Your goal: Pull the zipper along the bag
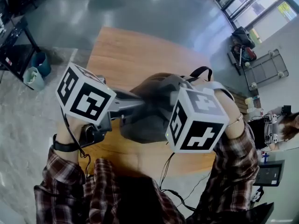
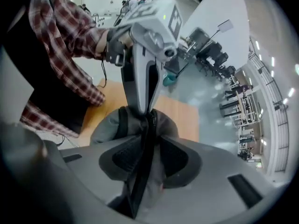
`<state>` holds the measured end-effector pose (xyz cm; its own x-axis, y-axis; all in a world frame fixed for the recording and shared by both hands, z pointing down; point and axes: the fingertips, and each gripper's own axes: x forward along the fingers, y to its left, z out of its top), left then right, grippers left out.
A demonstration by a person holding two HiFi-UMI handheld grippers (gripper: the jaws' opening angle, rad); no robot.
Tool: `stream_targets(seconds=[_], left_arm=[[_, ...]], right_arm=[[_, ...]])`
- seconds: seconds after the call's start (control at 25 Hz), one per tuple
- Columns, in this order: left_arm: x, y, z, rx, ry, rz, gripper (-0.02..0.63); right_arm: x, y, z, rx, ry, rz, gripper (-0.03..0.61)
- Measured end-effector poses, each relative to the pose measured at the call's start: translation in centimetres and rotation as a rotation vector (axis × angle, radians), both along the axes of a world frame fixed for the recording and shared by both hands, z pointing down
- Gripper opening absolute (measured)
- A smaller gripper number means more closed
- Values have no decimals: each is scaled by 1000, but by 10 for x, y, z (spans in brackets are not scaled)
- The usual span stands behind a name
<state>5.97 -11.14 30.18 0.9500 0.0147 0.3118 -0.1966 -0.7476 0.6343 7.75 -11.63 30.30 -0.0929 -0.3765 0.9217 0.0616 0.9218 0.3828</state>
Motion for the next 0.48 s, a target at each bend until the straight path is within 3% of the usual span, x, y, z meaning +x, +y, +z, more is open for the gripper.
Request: stream_targets(seconds=[0.08,0.2,0.48], left_arm=[[-3,3,5,16,-24,1,23],[-11,5,8,34,-54,5,23],[-17,2,7,61,-111,34,23]], right_arm=[[-1,4,10,11,55,-29,106],[-6,11,6,7,-16,-51,32],[-10,10,-3,-57,-77,-45,21]])
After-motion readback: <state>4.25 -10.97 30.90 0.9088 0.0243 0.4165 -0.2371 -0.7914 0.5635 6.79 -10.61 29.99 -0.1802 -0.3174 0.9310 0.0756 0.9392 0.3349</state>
